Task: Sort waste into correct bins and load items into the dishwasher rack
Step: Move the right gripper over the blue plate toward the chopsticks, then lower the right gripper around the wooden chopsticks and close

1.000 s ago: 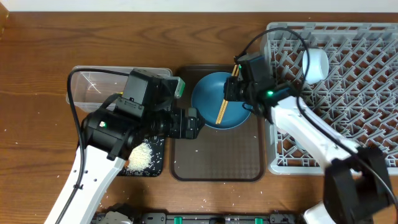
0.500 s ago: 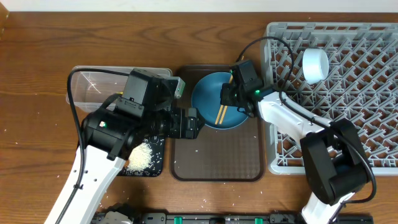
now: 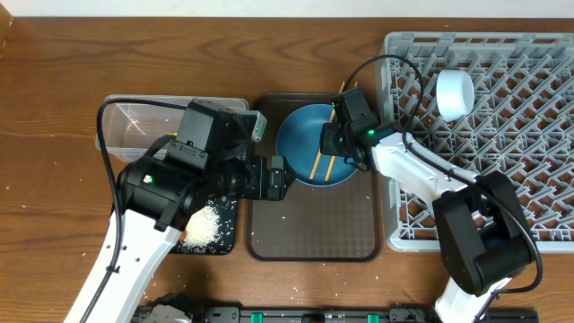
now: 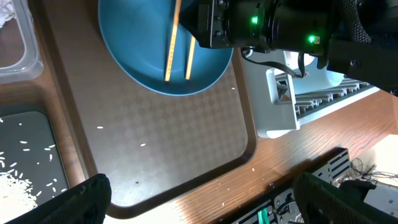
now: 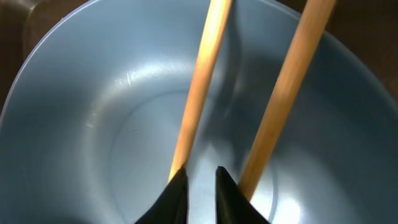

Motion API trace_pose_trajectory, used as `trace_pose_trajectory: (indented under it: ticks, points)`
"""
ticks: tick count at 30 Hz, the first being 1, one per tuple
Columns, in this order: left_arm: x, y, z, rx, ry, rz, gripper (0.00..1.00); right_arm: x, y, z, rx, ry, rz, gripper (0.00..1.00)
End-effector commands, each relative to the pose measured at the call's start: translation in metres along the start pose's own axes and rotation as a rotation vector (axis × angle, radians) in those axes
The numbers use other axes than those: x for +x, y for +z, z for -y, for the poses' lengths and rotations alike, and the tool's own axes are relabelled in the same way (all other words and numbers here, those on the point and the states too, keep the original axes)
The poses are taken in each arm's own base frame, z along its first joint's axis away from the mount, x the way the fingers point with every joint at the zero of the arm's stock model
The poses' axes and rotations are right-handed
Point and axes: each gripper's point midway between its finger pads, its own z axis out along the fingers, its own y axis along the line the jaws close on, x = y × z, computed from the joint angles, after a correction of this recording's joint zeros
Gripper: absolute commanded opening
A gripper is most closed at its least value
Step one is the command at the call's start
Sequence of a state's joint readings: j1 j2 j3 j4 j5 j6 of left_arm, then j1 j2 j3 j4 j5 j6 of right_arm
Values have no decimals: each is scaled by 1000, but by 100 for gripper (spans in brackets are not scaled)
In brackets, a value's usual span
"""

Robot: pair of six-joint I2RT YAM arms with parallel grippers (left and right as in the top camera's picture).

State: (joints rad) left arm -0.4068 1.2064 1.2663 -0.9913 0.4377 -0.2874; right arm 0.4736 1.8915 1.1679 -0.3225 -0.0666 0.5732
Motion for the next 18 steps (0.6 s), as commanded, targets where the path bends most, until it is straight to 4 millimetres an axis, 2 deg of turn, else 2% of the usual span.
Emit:
trace_pose_trajectory:
  ticks: [1, 13, 18]
  points:
    - [1, 2, -3, -12, 1, -6, 96, -3, 2, -2, 7, 11, 16, 20]
    - [1, 2, -3, -12, 1, -6, 96, -5, 2, -4, 0, 140, 24, 23]
    - [1, 2, -3, -12, 1, -6, 96, -4, 2, -8, -10, 136, 29, 22]
